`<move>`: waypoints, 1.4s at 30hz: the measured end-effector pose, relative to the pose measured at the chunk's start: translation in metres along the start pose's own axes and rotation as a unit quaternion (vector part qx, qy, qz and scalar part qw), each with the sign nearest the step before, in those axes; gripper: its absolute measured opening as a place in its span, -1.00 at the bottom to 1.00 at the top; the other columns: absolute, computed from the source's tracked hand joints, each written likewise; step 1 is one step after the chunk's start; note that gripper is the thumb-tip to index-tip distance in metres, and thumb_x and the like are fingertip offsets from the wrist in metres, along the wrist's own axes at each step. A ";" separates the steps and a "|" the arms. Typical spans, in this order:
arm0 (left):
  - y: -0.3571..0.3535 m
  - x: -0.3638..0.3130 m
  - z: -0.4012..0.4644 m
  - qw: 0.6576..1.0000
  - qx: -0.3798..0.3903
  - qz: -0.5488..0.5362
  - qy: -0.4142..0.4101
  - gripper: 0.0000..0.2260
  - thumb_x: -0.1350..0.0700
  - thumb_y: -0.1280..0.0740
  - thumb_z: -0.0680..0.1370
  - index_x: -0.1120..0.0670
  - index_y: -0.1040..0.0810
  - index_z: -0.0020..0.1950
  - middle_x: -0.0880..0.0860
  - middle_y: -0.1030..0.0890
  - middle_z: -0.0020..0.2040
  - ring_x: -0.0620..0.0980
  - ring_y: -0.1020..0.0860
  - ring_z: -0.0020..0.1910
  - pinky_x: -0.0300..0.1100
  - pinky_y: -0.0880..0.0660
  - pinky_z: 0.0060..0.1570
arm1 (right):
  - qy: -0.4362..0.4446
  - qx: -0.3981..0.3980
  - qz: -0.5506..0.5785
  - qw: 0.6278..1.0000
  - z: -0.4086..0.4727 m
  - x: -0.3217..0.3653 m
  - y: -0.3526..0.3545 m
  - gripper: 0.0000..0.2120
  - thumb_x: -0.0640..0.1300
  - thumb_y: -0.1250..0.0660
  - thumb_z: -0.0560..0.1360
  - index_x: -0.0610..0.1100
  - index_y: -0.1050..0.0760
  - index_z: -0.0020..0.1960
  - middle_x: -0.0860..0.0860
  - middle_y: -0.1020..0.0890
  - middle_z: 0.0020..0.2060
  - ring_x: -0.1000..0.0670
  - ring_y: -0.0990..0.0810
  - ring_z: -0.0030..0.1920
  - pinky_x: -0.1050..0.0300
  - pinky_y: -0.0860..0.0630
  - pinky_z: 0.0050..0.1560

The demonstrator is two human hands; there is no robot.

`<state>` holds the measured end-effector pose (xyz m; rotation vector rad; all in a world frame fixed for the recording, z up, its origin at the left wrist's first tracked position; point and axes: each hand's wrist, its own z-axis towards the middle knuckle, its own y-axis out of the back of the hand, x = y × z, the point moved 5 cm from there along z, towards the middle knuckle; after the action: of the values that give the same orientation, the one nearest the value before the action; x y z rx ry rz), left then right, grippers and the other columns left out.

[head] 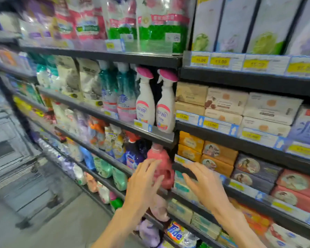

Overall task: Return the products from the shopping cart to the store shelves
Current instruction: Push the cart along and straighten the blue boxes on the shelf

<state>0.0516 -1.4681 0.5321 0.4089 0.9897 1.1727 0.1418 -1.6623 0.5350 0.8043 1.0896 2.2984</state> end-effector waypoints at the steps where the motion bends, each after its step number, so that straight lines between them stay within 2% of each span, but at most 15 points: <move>1: 0.016 0.014 -0.011 1.000 -0.008 0.019 0.019 -0.58 -0.04 -0.38 0.54 -0.11 -0.44 0.39 -0.16 -0.48 0.29 -0.10 -0.52 0.22 -0.15 -0.47 0.22 | 0.015 0.022 0.016 1.000 0.009 0.014 -0.014 -0.67 0.16 -0.23 0.56 0.05 -0.55 0.24 0.13 -0.65 0.09 0.04 -0.64 0.08 0.12 -0.56 0.01; 3: 0.049 0.041 -0.034 0.996 -0.030 0.056 0.054 -0.57 -0.02 -0.43 0.51 -0.09 -0.49 0.37 -0.15 -0.54 0.26 -0.12 -0.53 0.23 -0.23 -0.33 0.32 | 0.049 0.070 0.039 0.996 0.024 0.045 -0.039 -0.59 0.22 -0.17 0.54 0.07 -0.55 0.26 0.14 -0.65 0.13 0.05 -0.62 0.12 0.12 -0.56 0.06; 6: 0.098 0.082 -0.064 0.989 -0.039 0.078 0.122 -0.58 -0.07 -0.41 0.52 -0.08 -0.49 0.38 -0.13 -0.55 0.29 -0.08 -0.53 0.25 -0.17 -0.47 0.26 | 0.120 0.098 0.076 0.985 0.046 0.101 -0.064 -0.61 0.18 -0.26 0.52 0.01 -0.57 0.24 0.10 -0.66 0.07 0.03 -0.63 0.05 0.19 -0.50 0.03; 9: 0.149 0.122 -0.094 0.978 -0.065 0.117 0.162 -0.57 -0.07 -0.45 0.51 -0.05 -0.52 0.36 -0.11 -0.57 0.29 -0.06 -0.55 0.22 -0.23 -0.46 0.18 | 0.173 0.132 0.110 0.970 0.067 0.160 -0.086 -0.63 0.12 -0.36 0.52 0.04 -0.52 0.29 0.12 -0.62 0.16 0.06 -0.58 0.14 0.18 -0.48 0.12; 13: 0.217 0.172 -0.130 0.965 -0.071 0.160 0.197 -0.50 -0.22 -0.30 0.57 -0.04 -0.43 0.45 -0.08 -0.48 0.41 -0.05 -0.45 0.36 -0.14 -0.42 0.31 | 0.246 0.159 0.139 0.946 0.092 0.247 -0.118 -0.52 0.23 -0.20 0.51 0.02 -0.53 0.31 0.09 -0.62 0.21 0.05 -0.59 0.20 0.14 -0.48 0.20; 16: 0.265 0.214 -0.154 0.955 -0.090 0.177 0.220 -0.45 -0.31 -0.18 0.57 -0.07 -0.38 0.47 -0.10 -0.45 0.43 -0.04 -0.44 0.39 -0.05 -0.45 0.32 | 0.290 0.175 0.150 0.929 0.111 0.315 -0.144 -0.53 0.21 -0.22 0.52 0.01 -0.50 0.34 0.08 -0.60 0.24 0.03 -0.58 0.23 0.11 -0.48 0.25; 21: 0.343 0.296 -0.180 0.938 -0.115 0.212 0.248 -0.48 -0.26 -0.24 0.59 -0.06 -0.37 0.49 -0.09 -0.46 0.43 -0.04 -0.43 0.40 -0.05 -0.45 0.32 | 0.324 0.168 0.177 0.914 0.141 0.435 -0.189 -0.58 0.13 -0.36 0.52 0.06 -0.49 0.35 0.13 -0.59 0.23 0.04 -0.58 0.21 0.09 -0.54 0.16; 24: 0.392 0.342 -0.188 0.930 -0.129 0.228 0.257 -0.49 -0.23 -0.28 0.59 -0.03 -0.40 0.48 -0.05 -0.49 0.41 -0.02 -0.45 0.39 -0.06 -0.46 0.32 | 0.346 0.157 0.189 0.905 0.162 0.509 -0.214 -0.58 0.07 -0.41 0.52 0.01 -0.52 0.34 0.07 -0.61 0.23 -0.01 -0.60 0.21 0.06 -0.55 0.15; 26: 0.423 0.371 -0.190 0.926 -0.135 0.235 0.263 -0.49 -0.21 -0.30 0.59 -0.02 -0.41 0.48 -0.06 -0.49 0.41 -0.03 -0.45 0.39 -0.07 -0.46 0.33 | 0.362 0.159 0.188 0.899 0.175 0.555 -0.231 -0.57 0.10 -0.38 0.53 0.04 -0.48 0.37 0.09 -0.59 0.25 0.02 -0.58 0.23 0.06 -0.55 0.16; 30: 0.474 0.437 -0.193 0.916 -0.140 0.252 0.278 -0.46 -0.23 -0.29 0.58 -0.02 -0.39 0.49 -0.08 -0.48 0.42 -0.06 -0.44 0.41 -0.06 -0.43 0.37 | 0.379 0.168 0.193 0.889 0.204 0.634 -0.276 -0.55 0.13 -0.31 0.56 0.07 -0.41 0.42 0.16 -0.54 0.29 0.09 -0.53 0.26 0.23 -0.44 0.16; 34: 0.513 0.514 -0.191 0.909 -0.143 0.256 0.296 -0.46 -0.24 -0.27 0.58 -0.05 -0.37 0.50 -0.10 -0.46 0.43 -0.09 -0.42 0.41 -0.09 -0.42 0.38 | 0.395 0.176 0.196 0.880 0.239 0.703 -0.327 -0.54 0.14 -0.30 0.57 0.08 -0.38 0.44 0.15 -0.53 0.31 0.10 -0.52 0.28 0.20 -0.46 0.21; 37: 0.536 0.582 -0.187 0.904 -0.145 0.255 0.311 -0.47 -0.25 -0.26 0.58 -0.08 -0.37 0.49 -0.13 -0.47 0.40 -0.11 -0.42 0.39 -0.10 -0.43 0.36 | 0.402 0.183 0.201 0.874 0.272 0.752 -0.377 -0.54 0.16 -0.28 0.58 0.08 -0.37 0.44 0.15 -0.51 0.32 0.10 -0.50 0.30 0.08 -0.51 0.25; 42: 0.578 0.684 -0.160 0.899 -0.145 0.263 0.319 -0.48 -0.21 -0.31 0.57 -0.02 -0.40 0.47 -0.09 -0.50 0.38 -0.07 -0.46 0.35 -0.09 -0.43 0.36 | 0.414 0.183 0.205 0.868 0.336 0.827 -0.451 -0.54 0.16 -0.27 0.58 0.06 -0.38 0.43 0.14 -0.52 0.31 0.08 -0.51 0.29 0.09 -0.50 0.24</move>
<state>-0.3773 -0.6666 0.5710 0.0324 1.2745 1.9965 -0.1525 -0.7084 0.5976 0.1128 1.9129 2.9476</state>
